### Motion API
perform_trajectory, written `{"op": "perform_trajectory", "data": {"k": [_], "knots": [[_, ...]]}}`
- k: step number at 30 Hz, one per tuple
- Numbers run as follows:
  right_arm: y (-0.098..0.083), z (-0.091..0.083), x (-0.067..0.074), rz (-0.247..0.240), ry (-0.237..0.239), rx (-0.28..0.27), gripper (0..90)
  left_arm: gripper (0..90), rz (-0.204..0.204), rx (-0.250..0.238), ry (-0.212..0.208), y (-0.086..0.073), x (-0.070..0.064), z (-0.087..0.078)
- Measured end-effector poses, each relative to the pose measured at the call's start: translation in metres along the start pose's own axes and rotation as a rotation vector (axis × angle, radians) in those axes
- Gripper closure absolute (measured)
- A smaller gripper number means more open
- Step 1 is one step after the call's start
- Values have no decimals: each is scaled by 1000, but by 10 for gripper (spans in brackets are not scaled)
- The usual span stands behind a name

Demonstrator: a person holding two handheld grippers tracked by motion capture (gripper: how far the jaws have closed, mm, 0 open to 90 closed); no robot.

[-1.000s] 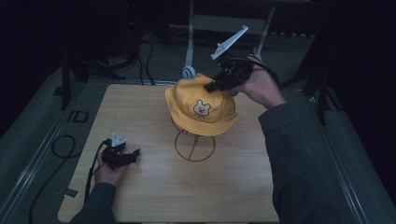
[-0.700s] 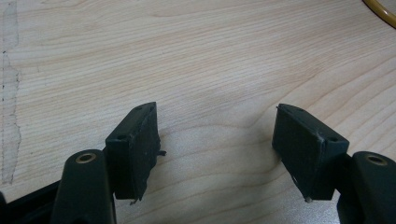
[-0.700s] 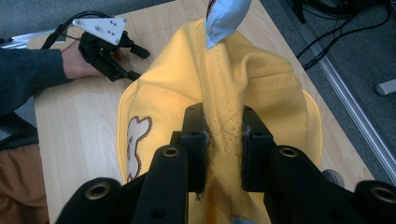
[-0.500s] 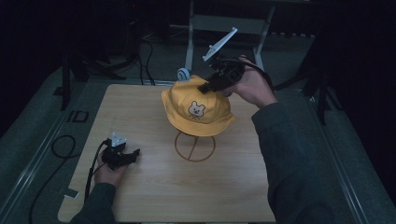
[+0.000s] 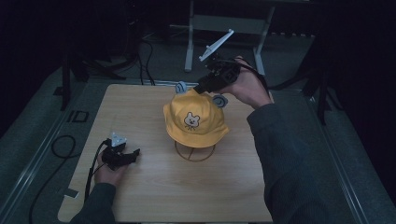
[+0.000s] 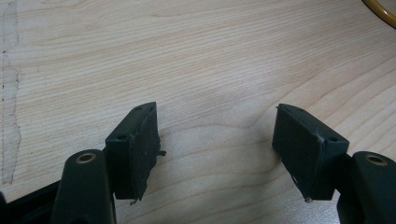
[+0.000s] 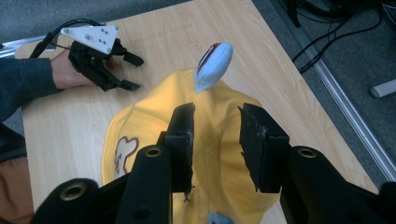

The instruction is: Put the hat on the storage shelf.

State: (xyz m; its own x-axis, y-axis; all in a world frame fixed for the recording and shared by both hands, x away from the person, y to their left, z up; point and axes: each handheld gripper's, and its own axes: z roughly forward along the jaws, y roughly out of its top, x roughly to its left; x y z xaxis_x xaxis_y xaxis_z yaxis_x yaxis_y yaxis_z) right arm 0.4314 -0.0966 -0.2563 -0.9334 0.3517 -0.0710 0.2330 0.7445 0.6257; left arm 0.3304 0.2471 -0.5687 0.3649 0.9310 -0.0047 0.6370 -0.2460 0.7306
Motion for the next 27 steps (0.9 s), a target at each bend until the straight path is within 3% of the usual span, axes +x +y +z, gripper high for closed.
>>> {"op": "perform_trajectory", "data": {"k": [14,20,27], "knots": [[-4,1,1,-6,6,26,623,316,-1,0,0,0,0,0],[-9,-2,-1,1,-18,54,594,317,0,0,0,0,0,0],[-19,-20,-5,-1,-68,75,561,316,0,0,0,0,0,0]]}}
